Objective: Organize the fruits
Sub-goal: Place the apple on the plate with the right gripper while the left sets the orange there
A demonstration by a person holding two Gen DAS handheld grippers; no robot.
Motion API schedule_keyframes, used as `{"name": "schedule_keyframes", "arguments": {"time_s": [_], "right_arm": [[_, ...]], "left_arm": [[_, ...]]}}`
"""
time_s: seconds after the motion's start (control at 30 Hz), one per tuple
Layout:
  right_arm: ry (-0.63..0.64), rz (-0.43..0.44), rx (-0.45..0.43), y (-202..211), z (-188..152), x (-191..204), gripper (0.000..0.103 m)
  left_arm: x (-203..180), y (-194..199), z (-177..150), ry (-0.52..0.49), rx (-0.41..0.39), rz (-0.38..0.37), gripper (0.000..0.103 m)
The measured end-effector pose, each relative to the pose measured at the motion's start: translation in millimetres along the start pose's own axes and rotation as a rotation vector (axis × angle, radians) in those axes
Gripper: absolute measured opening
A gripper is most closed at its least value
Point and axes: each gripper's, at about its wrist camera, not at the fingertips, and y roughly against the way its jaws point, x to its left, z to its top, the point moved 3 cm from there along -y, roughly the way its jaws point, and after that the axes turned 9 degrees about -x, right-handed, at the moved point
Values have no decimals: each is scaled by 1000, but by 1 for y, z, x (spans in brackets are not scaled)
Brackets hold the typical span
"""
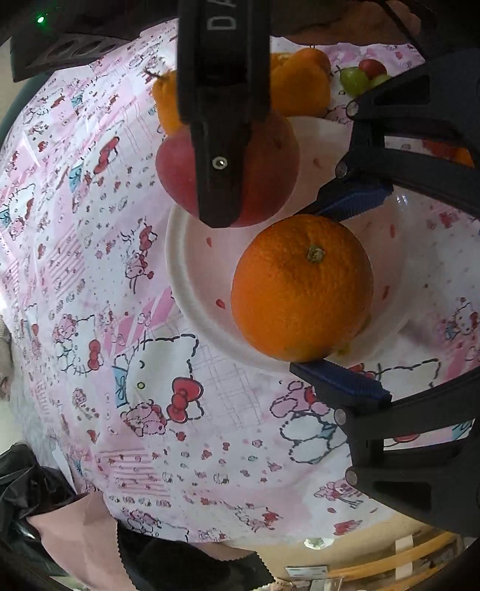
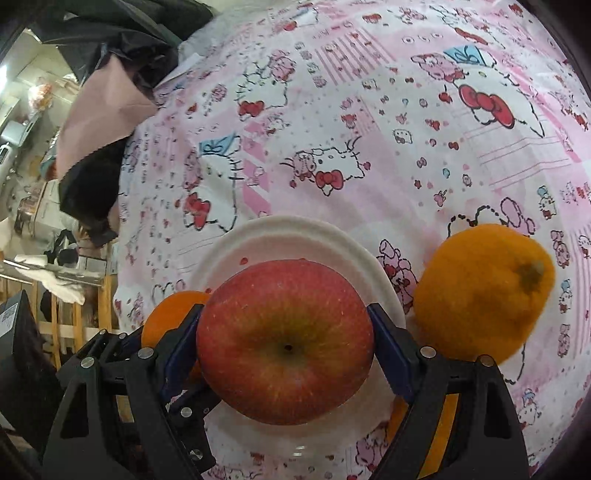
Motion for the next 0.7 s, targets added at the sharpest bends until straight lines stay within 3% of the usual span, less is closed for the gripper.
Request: {"name": "schedule_keyframes", "arguments": {"time_s": [0.5,0.7], "right_arm": [[40,-93,0,-14,1,8,88],[-15,-39,-18,-6,6,2,91]], "left_arm": [[0,-14,5,28,30,-5,70],[1,-13,5,26,23,13,70]]}}
